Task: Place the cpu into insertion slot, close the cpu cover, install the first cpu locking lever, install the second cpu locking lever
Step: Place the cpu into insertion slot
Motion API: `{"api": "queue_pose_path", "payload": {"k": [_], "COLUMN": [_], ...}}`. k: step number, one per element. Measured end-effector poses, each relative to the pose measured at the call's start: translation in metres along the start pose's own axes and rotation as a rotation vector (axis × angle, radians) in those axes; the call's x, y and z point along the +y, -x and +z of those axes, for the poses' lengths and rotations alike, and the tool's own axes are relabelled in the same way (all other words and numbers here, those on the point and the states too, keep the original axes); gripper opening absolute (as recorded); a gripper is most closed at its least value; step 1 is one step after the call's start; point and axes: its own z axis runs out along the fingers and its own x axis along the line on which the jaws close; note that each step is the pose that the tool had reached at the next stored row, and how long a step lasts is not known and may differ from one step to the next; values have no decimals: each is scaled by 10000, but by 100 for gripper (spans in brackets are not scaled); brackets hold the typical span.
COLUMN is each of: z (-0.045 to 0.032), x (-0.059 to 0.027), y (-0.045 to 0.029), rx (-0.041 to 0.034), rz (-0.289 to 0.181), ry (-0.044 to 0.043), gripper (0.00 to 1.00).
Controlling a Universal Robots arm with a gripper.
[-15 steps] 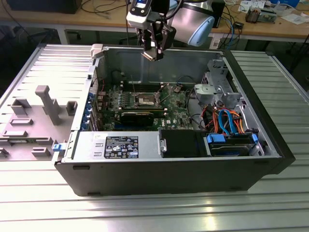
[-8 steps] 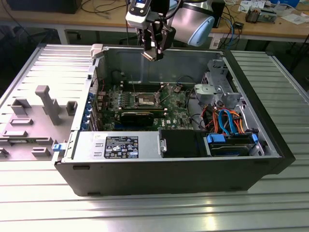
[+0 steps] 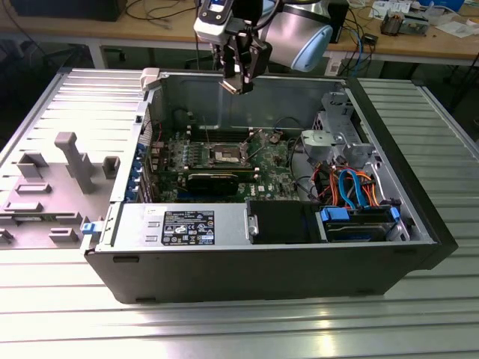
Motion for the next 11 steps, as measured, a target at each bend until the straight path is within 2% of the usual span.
{"api": "queue_pose_path", "payload": {"k": [11], "z": [0], "x": [-6], "y": [-4], "rx": [-36], "rz": [407], "ry": [8], "gripper": [55]}}
